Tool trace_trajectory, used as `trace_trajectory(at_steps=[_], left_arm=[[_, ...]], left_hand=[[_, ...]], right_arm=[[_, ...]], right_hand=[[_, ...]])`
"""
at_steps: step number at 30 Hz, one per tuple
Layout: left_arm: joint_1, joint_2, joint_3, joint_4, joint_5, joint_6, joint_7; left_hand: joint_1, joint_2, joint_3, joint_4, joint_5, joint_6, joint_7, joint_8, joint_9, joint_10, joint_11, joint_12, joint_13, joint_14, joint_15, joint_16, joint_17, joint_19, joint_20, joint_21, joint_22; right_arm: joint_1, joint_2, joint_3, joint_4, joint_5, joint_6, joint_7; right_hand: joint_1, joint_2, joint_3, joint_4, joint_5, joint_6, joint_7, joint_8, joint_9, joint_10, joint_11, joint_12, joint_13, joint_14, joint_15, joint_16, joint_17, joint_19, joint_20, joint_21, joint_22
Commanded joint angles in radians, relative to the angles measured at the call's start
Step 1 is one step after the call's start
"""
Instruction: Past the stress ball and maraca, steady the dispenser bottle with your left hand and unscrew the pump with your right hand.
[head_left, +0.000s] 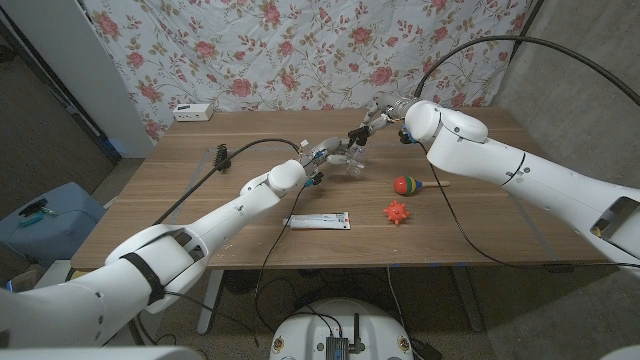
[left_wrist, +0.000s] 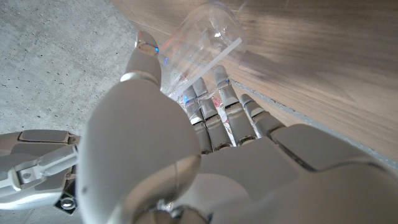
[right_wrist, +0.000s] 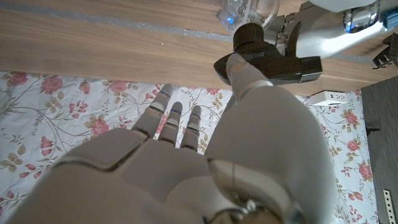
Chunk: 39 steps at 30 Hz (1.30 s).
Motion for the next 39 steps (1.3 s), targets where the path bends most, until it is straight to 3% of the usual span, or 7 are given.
trace_trajectory(at_steps=[1, 11, 28, 31, 32, 36, 39], left_arm=[[-0.005, -0.005, 0.002, 0.013, -0.004, -0.005, -0.002], [-0.015, -0.014, 0.003, 0.038, -0.005, -0.021, -0.001], [-0.005, -0.005, -0.002, 0.019, 0.006, -0.023, 0.028], [0.0, -0.001, -0.003, 0.011, 0.009, -0.02, 0.037], [0.001, 0.0, -0.004, 0.008, 0.009, -0.019, 0.038], [0.002, 0.001, -0.004, 0.005, 0.01, -0.016, 0.04], [0.001, -0.001, -0.004, 0.009, 0.01, -0.018, 0.04]], left_hand=[[-0.018, 0.13, 0.06, 0.049, 0.005, 0.078, -0.013, 0.007, 0.005, 0.054, -0.043, 0.0, 0.102, 0.055, -0.133, 0.006, 0.004, -0.004, -0.092, 0.0, 0.0], [-0.02, 0.13, 0.061, 0.049, 0.005, 0.078, -0.012, 0.008, 0.005, 0.054, -0.041, -0.001, 0.103, 0.055, -0.132, 0.006, 0.004, -0.003, -0.091, 0.0, 0.0], [-0.021, 0.128, 0.062, 0.048, 0.004, 0.081, -0.014, 0.011, 0.005, 0.057, -0.043, -0.002, 0.104, 0.056, -0.134, 0.004, 0.004, -0.004, -0.092, 0.0, 0.0], [-0.021, 0.128, 0.062, 0.048, 0.004, 0.082, -0.015, 0.011, 0.005, 0.056, -0.044, -0.003, 0.104, 0.056, -0.134, 0.004, 0.004, -0.003, -0.091, 0.0, 0.0], [-0.02, 0.128, 0.062, 0.047, 0.004, 0.081, -0.014, 0.011, 0.005, 0.057, -0.045, -0.003, 0.104, 0.056, -0.134, 0.004, 0.005, -0.003, -0.091, 0.0, 0.0], [-0.021, 0.127, 0.062, 0.047, 0.004, 0.082, -0.015, 0.012, 0.005, 0.056, -0.044, -0.004, 0.104, 0.056, -0.134, 0.005, 0.005, -0.003, -0.091, 0.0, 0.0], [-0.022, 0.128, 0.063, 0.048, 0.004, 0.08, -0.013, 0.011, 0.004, 0.058, -0.045, -0.003, 0.105, 0.057, -0.134, 0.004, 0.004, -0.004, -0.091, 0.0, 0.0]], right_arm=[[-0.02, 0.012, 0.026, 0.016, -0.003, 0.032, -0.011], [-0.02, 0.019, 0.031, 0.028, -0.01, 0.044, -0.007], [-0.019, -0.003, 0.042, -0.018, -0.03, -0.009, 0.013], [-0.016, -0.01, 0.046, -0.036, -0.026, -0.04, 0.02], [-0.016, -0.013, 0.05, -0.049, -0.025, -0.062, 0.021], [-0.014, -0.023, 0.056, -0.073, -0.014, -0.096, 0.018], [-0.01, -0.031, 0.057, -0.085, -0.005, -0.111, 0.015]], right_hand=[[0.021, -0.003, 0.009, -0.001, 0.008, -0.008, -0.001, -0.002, -0.001, 0.003, -0.012, 0.007, 0.001, 0.002, -0.009, 0.006, 0.005, 0.002, -0.003, 0.003, 0.005], [0.037, -0.004, 0.0, 0.011, 0.004, -0.132, -0.003, -0.074, -0.018, -0.025, -0.013, -0.009, 0.002, -0.007, -0.004, 0.005, 0.01, -0.015, 0.003, -0.004, 0.005], [0.03, -0.009, -0.016, 0.02, -0.001, -0.224, -0.003, -0.127, -0.026, -0.041, -0.009, -0.011, 0.003, -0.02, 0.006, 0.002, 0.012, -0.03, 0.011, -0.005, 0.006], [0.014, -0.014, -0.027, 0.027, -0.002, -0.253, -0.002, -0.143, -0.027, -0.045, 0.0, -0.011, 0.004, -0.022, 0.011, 0.001, 0.013, -0.028, 0.016, -0.003, 0.006], [-0.007, -0.019, -0.038, 0.035, -0.004, -0.285, -0.001, -0.158, -0.027, -0.046, 0.009, -0.01, 0.004, -0.023, 0.016, 0.001, 0.014, -0.024, 0.021, -0.001, 0.006], [-0.065, -0.029, -0.063, 0.054, -0.008, -0.341, 0.0, -0.174, -0.025, -0.05, 0.037, -0.008, 0.005, -0.021, 0.026, 0.002, 0.015, -0.01, 0.029, 0.004, 0.007], [-0.111, -0.034, -0.083, 0.068, -0.01, -0.357, 0.041, -0.172, -0.021, -0.051, 0.057, -0.007, 0.006, -0.02, 0.031, 0.002, 0.015, -0.004, 0.031, 0.004, 0.007]])
